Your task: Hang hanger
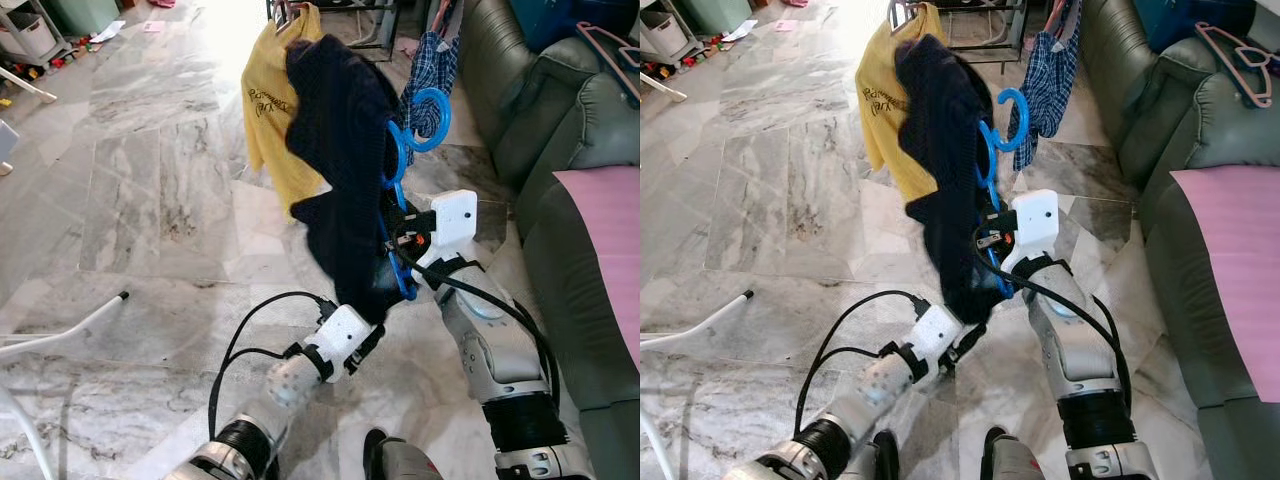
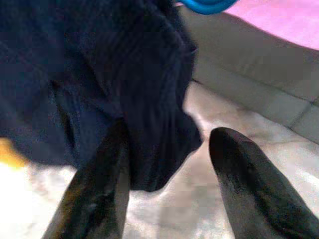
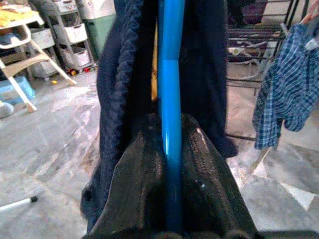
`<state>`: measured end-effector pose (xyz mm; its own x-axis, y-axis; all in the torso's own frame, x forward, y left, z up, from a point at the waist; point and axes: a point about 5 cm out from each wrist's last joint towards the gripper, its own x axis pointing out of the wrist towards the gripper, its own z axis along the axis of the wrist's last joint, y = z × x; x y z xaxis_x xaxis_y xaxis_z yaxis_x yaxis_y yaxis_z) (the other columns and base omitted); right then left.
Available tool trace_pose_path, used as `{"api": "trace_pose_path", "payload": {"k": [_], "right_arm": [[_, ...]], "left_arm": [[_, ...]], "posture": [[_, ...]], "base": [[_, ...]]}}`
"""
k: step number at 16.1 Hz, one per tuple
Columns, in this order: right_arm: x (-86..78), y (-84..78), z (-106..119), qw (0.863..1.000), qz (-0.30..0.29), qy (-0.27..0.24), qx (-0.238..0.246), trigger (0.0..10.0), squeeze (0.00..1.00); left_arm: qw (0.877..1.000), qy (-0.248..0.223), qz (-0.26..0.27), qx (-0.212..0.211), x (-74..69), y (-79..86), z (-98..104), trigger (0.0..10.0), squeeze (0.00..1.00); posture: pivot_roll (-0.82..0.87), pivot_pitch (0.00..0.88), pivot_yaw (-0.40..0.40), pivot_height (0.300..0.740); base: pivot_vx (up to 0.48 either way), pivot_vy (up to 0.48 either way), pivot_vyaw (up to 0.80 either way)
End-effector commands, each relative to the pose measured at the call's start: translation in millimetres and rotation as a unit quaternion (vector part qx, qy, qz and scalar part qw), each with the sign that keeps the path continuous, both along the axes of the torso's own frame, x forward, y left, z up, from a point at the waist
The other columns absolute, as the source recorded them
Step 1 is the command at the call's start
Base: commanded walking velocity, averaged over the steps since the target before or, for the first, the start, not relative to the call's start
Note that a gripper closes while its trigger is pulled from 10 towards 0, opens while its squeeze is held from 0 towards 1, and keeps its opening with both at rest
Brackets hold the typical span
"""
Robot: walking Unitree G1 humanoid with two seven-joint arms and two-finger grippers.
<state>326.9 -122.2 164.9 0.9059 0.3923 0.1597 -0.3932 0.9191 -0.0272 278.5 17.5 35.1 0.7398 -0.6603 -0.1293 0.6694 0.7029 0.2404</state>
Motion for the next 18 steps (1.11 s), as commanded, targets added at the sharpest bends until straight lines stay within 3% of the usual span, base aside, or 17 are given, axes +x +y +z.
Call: {"api": "trace_pose_path", "payload": {"k": [1, 2, 4, 6, 7, 11, 15, 18], "right_arm": [[-2.5, 2.4, 4.6, 1.0, -0.004, -0.027, 0.0, 10.0, 0.0], [-2.7, 1.1, 2.5, 1.0, -0.014, -0.027, -0.004, 10.0, 0.0], [-2.5, -3.0, -1.0, 0.999, -0.038, -0.032, -0.02, 10.0, 0.0], [-0.9, -8.3, -0.2, 0.997, -0.063, -0.041, -0.031, 10.0, 0.0], [-0.5, -9.9, 0.0, 0.996, -0.069, -0.042, -0.032, 10.0, 0.0], [-6.5, -9.5, -7.3, 0.996, -0.043, -0.044, -0.062, 10.0, 0.0], [-24.3, -17.3, -20.2, 0.993, 0.009, -0.048, -0.11, 10.0, 0.0], [-36.3, -28.1, -33.5, 0.992, 0.041, -0.019, -0.119, 10.0, 0.0]], "left_arm": [[0.999, 0.008, 0.041, -0.005, -1.2, 7.4, -5.9, 10.0, 1.0], [0.998, 0.009, 0.064, -0.019, 3.6, 12.4, -3.0, 10.0, 1.0], [0.992, -0.011, 0.116, -0.044, 16.5, 37.5, 6.1, 10.0, 1.0], [0.981, -0.061, 0.173, -0.061, 33.6, 97.1, 25.1, 10.0, 1.0], [0.978, -0.069, 0.183, -0.071, 37.4, 102.7, 31.1, 10.0, 1.0], [0.973, -0.106, 0.185, -0.09, 50.6, 96.2, 55.4, 10.0, 1.0], [0.975, -0.154, 0.147, -0.059, 56.9, 100.7, 74.5, 10.0, 1.0], [0.974, -0.181, 0.133, -0.035, 60.6, 108.2, 85.0, 10.0, 1.0]], "posture": [[-0.12, 0.22, 0.046, 0.74], [-0.12, 0.22, 0.046, 0.74], [-0.12, 0.229, 0.054, 0.74], [-0.12, 0.232, 0.055, 0.74], [-0.12, 0.233, 0.055, 0.74], [-0.12, 0.231, 0.057, 0.74], [-0.12, 0.232, 0.057, 0.74], [-0.12, 0.234, 0.057, 0.74]], "base": [[0.0, 0.0, 0.0], [0.0, 0.0, 0.0], [0.0, 0.0, 0.0], [0.0, 0.0, 0.0], [0.0, 0.0, 0.0], [0.0, 0.0, 0.0], [0.0, 0.0, 0.0], [0.0, 0.0, 0.0]]}}
